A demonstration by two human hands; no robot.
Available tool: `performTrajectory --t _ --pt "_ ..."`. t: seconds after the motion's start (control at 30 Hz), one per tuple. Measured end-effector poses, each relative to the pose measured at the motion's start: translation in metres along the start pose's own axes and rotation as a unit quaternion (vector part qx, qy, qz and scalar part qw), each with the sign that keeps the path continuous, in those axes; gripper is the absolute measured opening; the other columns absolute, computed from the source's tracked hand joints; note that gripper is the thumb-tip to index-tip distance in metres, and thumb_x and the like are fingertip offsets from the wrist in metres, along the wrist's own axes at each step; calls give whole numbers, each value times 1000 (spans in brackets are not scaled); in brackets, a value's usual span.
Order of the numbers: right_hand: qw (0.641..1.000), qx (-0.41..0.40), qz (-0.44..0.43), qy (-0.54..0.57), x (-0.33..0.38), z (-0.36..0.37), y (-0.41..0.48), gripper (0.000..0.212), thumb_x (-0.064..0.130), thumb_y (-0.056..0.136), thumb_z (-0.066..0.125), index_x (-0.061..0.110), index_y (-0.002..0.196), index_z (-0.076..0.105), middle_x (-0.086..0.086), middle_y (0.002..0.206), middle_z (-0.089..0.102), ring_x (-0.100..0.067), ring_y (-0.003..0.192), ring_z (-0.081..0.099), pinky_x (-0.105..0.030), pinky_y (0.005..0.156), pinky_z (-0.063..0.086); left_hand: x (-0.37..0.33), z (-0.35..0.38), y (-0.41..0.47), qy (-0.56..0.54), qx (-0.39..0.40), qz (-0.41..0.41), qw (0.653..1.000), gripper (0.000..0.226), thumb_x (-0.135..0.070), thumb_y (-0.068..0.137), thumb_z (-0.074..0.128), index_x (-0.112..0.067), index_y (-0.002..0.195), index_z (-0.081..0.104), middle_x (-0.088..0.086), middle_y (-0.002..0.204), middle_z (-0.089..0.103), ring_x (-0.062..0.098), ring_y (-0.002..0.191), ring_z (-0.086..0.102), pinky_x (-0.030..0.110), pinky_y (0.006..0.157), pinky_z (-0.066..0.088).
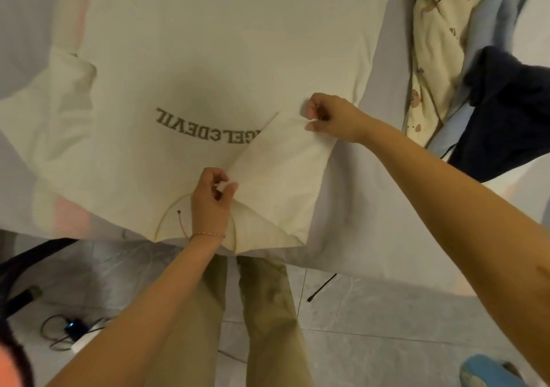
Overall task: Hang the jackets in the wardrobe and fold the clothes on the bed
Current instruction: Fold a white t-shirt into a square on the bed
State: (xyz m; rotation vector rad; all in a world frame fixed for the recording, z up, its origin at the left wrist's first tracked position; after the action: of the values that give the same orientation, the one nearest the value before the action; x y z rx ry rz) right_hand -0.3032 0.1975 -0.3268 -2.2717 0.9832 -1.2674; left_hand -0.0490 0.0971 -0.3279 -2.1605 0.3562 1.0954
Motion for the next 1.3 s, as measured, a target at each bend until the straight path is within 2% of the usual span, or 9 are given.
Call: performTrajectory --t 0.17,0.3,0.37,0.5,0.63,0.73,0.8,0.97,1.3 --pt "997 2 68 39 -11 16 7 34 15 86 66 15 117 52 0 102 50 -16 93 49 -26 83 42 26 -1 10 -26 -4 -41 999 25 -1 81 67 -14 95 51 -12 82 54 7 68 48 5 66 43" --pt "996 -41 82 -6 2 21 14 6 21 86 62 24 91 59 6 93 57 -18 90 53 -40 93 43 24 -2 8 -24 -15 -33 999 23 -1 82 66 -14 92 50 -12 79 53 5 65 48 6 65 42" --pt "992 -88 91 29 0 17 13 14 19 85 61 30 77 56 5 89 61 -19 90 57 -51 96 43 21 -6 7 -9 -28 -24 999 20 -2 83 65 -15 88 50 -13 78 52 4 66 48 5 64 41" --pt "975 -192 91 57 -7 8 8 9 25 83 65 27 91 64 9 96 61 -18 100 57 -46 99 40 15 -10 10 32 -40 -8 999 16 -5 84 63 -17 86 53 -8 81 55 10 71 51 12 68 44" --pt "919 -320 -110 -201 29 17 -24 33 27 89 57 14 119 59 -7 120 57 -26 116 49 -39 100 30 -12 8 -2 269 -40 122 955 29 -14 85 62 -11 113 58 12 125 50 26 116 43 41 99 41" --pt "874 -167 -338 -306 48 91 -46 51 33 94 49 5 136 49 -18 141 47 -32 134 39 -45 114 23 -16 65 -22 378 100 259 883 75 -51 87 45 -4 143 30 19 151 24 31 140 16 47 114 12" --pt "827 -39 -406 -386 33 134 -55 71 52 92 42 6 146 34 -17 153 29 -31 143 23 -51 117 15 7 79 -16 468 149 225 841 104 -77 76 32 -7 148 7 15 157 3 33 144 -1 55 114 -3" --pt "832 -83 -212 -506 -26 76 -1 89 82 76 31 34 150 21 -2 158 14 -28 146 0 -75 102 10 31 76 -1 532 165 156 816 129 -90 58 37 -16 145 -23 10 150 -32 38 137 -27 65 106 -15" --pt "902 -171 -41 -394 -7 60 13 68 61 94 9 25 152 1 4 160 4 -24 147 3 -58 112 -9 25 76 -1 523 179 133 822 132 -90 55 40 -20 141 -30 9 149 -35 35 136 -32 63 104 -21"
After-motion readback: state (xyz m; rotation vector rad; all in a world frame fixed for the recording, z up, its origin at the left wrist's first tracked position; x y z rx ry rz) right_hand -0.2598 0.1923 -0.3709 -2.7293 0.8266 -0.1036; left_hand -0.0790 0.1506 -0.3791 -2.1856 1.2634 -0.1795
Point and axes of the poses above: each hand's wrist, its own y-axis towards the middle knuckle, its own z-axis out of the palm, x = y × z, the point moved 9 cm from there along y, towards the middle knuckle
